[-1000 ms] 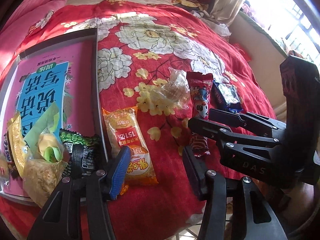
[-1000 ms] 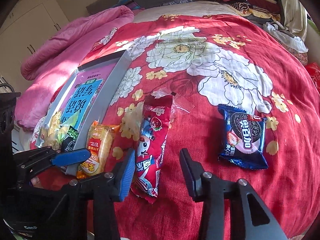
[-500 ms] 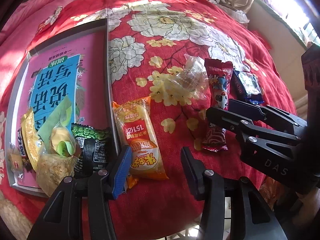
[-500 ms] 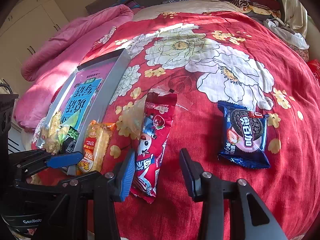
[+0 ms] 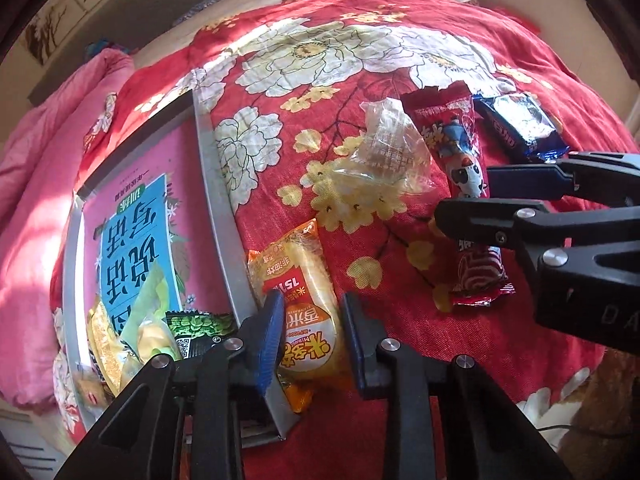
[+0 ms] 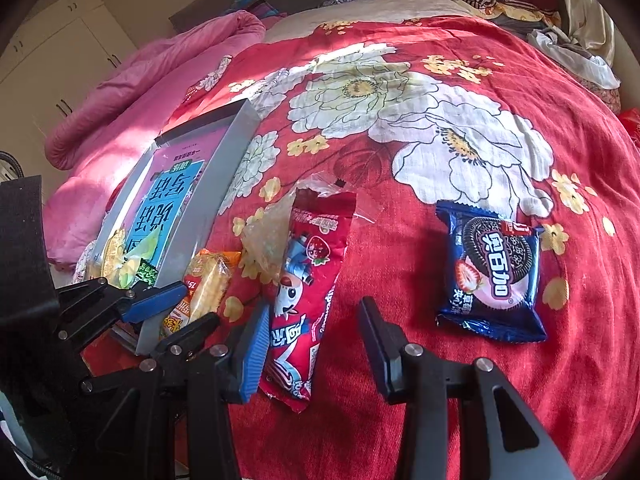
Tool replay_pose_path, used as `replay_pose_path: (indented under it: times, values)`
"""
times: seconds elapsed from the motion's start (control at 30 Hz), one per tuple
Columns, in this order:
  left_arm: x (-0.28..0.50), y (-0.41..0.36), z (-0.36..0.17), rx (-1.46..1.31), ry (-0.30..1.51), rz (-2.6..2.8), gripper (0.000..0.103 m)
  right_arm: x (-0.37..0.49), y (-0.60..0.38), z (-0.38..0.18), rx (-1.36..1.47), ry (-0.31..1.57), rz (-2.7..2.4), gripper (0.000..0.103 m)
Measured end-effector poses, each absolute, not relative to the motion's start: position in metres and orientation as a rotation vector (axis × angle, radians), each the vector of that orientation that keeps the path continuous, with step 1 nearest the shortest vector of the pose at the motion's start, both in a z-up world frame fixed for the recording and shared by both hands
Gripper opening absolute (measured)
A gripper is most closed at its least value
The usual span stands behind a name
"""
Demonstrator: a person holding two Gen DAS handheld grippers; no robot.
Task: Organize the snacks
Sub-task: 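Reach the left tool to the orange corn bag while the right reaches the red bag, then close the left tool on the orange corn bag while the right grasps the red bag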
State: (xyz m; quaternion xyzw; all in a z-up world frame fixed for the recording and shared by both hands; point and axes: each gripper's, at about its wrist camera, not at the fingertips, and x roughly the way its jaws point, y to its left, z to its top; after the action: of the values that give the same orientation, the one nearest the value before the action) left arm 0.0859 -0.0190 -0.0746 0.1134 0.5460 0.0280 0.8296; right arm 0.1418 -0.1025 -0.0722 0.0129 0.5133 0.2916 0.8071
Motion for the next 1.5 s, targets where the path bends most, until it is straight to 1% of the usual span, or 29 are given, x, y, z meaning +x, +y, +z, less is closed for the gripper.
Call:
replay_pose_path:
  times: [0.07,0.13,0.27,0.3,0.33,0.37,0.43,0.53,0.63,0.67,0.73,0.8,0.87,1.07,1.43,1.5]
  values:
    - [0.088,-0.006,-0.068,0.141,1.153,0.025,0.028,0.141,-0.102,-0.072,0.025,1.098,0.63,0.044]
    - [0.09,0.008,-0.065,0.031,1.157,-0.003,0.026,0.141,-0.102,-0.072,0.03,1.101,0.639,0.038]
    - [0.092,0.017,-0.063,-0.095,1.161,-0.066,0.023,0.141,-0.102,-0.076,0.034,1.113,0.646,0.036]
    - [0.091,0.016,-0.063,-0.112,1.159,-0.081,0.018,0.142,-0.102,-0.077,0.033,1.116,0.646,0.032]
    - [0.091,0.014,-0.062,-0.126,1.159,-0.103,0.011,0.142,-0.102,-0.077,0.034,1.118,0.646,0.024]
    - [0.091,0.011,-0.061,-0.145,1.157,-0.128,0.006,0.142,-0.103,-0.076,0.038,1.116,0.647,0.024]
    - [0.088,-0.004,-0.06,-0.138,1.16,-0.163,0.005,0.141,-0.104,-0.074,0.041,1.104,0.651,0.021]
    - [0.085,-0.022,-0.063,-0.107,1.172,-0.205,0.005,0.14,-0.109,-0.068,0.044,1.076,0.642,0.02]
    - [0.079,-0.026,-0.053,-0.032,1.135,-0.178,0.005,0.143,-0.115,-0.067,0.077,1.079,0.637,0.02]
    - [0.078,-0.024,-0.049,-0.034,1.125,-0.173,0.007,0.144,-0.116,-0.067,0.09,1.083,0.636,0.02]
    - [0.078,-0.019,-0.041,-0.03,1.114,-0.153,0.016,0.145,-0.117,-0.068,0.106,1.087,0.637,0.02]
    - [0.079,-0.011,-0.037,-0.052,1.129,-0.139,0.039,0.145,-0.116,-0.067,0.106,1.086,0.642,0.02]
    - [0.082,-0.005,-0.042,-0.063,1.177,-0.122,0.048,0.144,-0.115,-0.067,0.104,1.085,0.649,0.02]
    - [0.088,0.008,-0.059,-0.086,1.252,-0.065,0.048,0.144,-0.118,-0.066,0.12,1.081,0.653,0.02]
    - [0.108,-0.003,-0.073,-0.033,1.282,0.006,0.049,0.144,-0.115,-0.068,0.098,1.086,0.642,0.02]
    - [0.113,-0.006,-0.078,-0.001,1.297,0.027,0.05,0.144,-0.117,-0.065,0.104,1.071,0.632,0.018]
